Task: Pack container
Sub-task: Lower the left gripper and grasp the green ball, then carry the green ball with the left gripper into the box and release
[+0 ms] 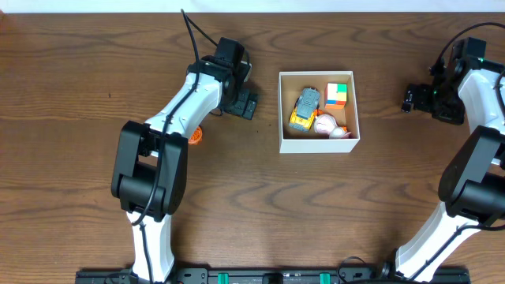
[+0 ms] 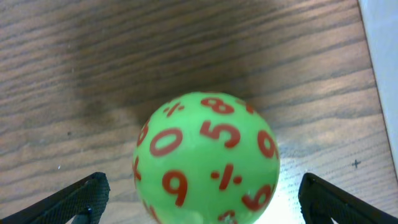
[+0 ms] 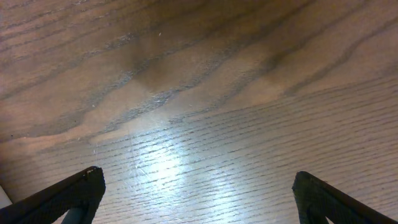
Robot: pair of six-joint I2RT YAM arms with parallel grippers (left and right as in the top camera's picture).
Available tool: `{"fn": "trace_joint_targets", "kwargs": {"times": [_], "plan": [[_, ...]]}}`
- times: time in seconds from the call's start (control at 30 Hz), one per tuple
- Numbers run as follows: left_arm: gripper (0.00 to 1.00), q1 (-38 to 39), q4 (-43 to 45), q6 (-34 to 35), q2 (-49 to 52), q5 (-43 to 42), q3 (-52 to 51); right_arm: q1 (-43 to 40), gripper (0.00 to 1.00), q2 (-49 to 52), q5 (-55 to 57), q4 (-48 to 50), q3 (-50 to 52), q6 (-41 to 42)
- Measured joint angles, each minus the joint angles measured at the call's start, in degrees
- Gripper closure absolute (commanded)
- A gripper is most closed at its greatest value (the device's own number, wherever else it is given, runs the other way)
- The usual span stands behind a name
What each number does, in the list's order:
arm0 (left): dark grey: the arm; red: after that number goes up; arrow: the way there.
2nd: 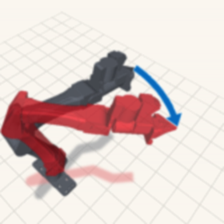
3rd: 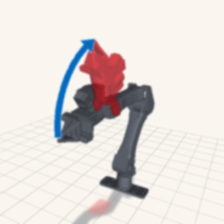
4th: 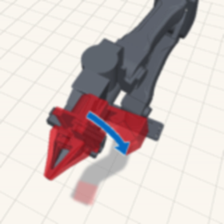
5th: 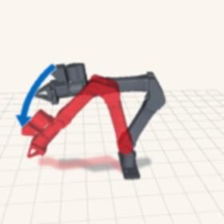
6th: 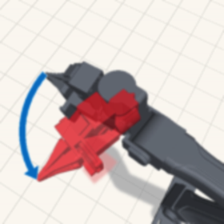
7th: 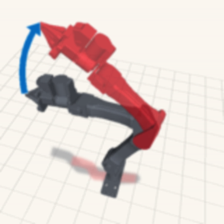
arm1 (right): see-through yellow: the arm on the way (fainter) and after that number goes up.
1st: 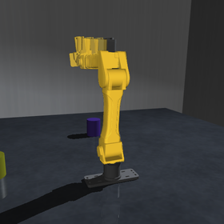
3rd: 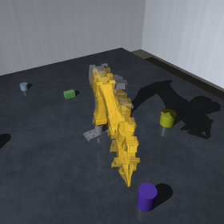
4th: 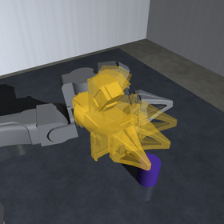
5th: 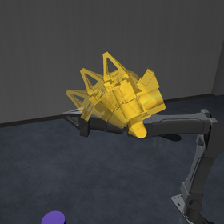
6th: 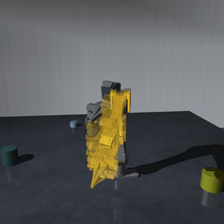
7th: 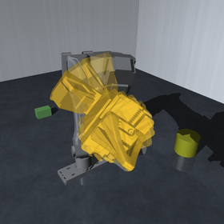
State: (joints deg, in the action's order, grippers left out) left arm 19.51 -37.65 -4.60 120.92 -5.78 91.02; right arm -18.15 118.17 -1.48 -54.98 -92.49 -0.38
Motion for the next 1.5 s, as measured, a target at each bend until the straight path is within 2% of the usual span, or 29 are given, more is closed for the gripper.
{"fn": "trace_joint_targets", "kwargs": {"times": [0.33, 0.47, 0.8, 1.0, 1.33, 1.5], "plan": [[0.0, 0.0, 2.1, -0.3, 1.6, 0.0, 0.0, 0.0, 0.01, 0.0, 0.0, 0.0, 0.0, 0.0], [0.13, 0.0, 2.8, -0.4, 1.6, -0.3, 0.0, 0.0, 0.01, 0.0, 0.0, 0.0, 0.0, 0.0], [0.32, 0.0, 2.8, -0.7, 1.6, -0.9, 0.0, 0.0, 0.01, 0.0, 0.0, 0.0, 0.0, 0.0], [0.47, 0.0, 1.2, -1.1, 1.6, -1.2, 0.0, 0.0, 0.01, 0.0, 0.0, 0.0, 0.0, 0.0], [0.5, 0.0, -4.0, -1.2, 0.5, -1.3, 0.0, 0.0, 0.01, 0.0, 0.0, 0.0, 0.0, 0.0], [0.5, 0.0, -5.4, -1.2, -3.1, -1.3, 0.0, 0.0, 0.01, 0.0, 0.0, 0.0, 0.0, 0.0]]}}
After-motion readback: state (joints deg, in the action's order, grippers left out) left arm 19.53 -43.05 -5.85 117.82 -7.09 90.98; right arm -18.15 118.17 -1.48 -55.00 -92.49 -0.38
